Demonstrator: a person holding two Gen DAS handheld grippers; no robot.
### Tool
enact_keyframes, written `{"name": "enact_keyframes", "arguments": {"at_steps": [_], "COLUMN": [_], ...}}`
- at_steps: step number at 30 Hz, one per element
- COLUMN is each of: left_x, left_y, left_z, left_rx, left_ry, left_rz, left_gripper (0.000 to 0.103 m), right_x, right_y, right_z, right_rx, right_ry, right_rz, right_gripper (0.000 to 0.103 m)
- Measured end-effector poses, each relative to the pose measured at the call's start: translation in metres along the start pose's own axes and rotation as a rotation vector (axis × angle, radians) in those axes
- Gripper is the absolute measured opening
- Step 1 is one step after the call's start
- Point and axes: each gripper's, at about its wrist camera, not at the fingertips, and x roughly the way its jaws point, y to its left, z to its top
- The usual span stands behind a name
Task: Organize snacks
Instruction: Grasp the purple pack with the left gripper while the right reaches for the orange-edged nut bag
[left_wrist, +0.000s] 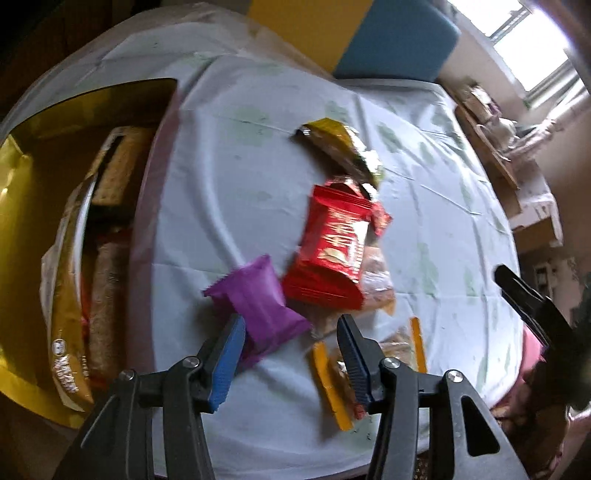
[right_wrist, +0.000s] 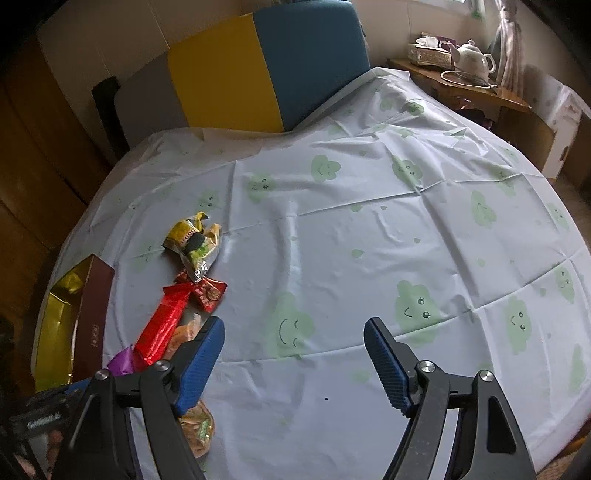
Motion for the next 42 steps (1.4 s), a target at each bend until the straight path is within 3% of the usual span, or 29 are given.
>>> {"name": "enact_keyframes", "arguments": {"at_steps": [14,17,19,25,32,37,42], "left_x": [0.041,0.046,0.045,0.034,0.028,0.032,0.03], "left_y": [0.0,-0.006,-0.009,-0.018,-0.024,-0.021,-0.014], "left_z": [0.013,0.012,0.008,-0.027,-0.075,-0.079,-0.085], "left_rx": [0.004,0.057,0.118,0.304,0.472,0.49,0.49], "left_ry": [0.049,0.038,0.012,-0.084,-0.176,-0.201,-0.229], "left_rz": [0.18,0.192,0.158,0.136,0.157,0.131,0.092], "left_gripper": [0.053,0.052,0.044,0.041,0.042,0.042,0.042], "right_x": [-0.011,-0.011,-0.011,-0.009,0.009,0.031,0.045], "right_y": [-0.003,-0.003,-0.003,-0.003,0.008,0.024,0.043], "right_z": [0.0,0.0,0.001,0.001,-0.006,-0.02,-0.034], "right_rx": [0.023,0.022,0.022,0.013,-0.042,-0.094,-0.167], "right_ry": [-0.026,-0.027,-0.028,-0.019,0.084,0.249,0.344], "right_rz": [0.052,0.054,0.052,0.049,0.096,0.214,0.249], "right_gripper": [0.084,0.084,0.084,0.084,0.084,0.084,0.084]}}
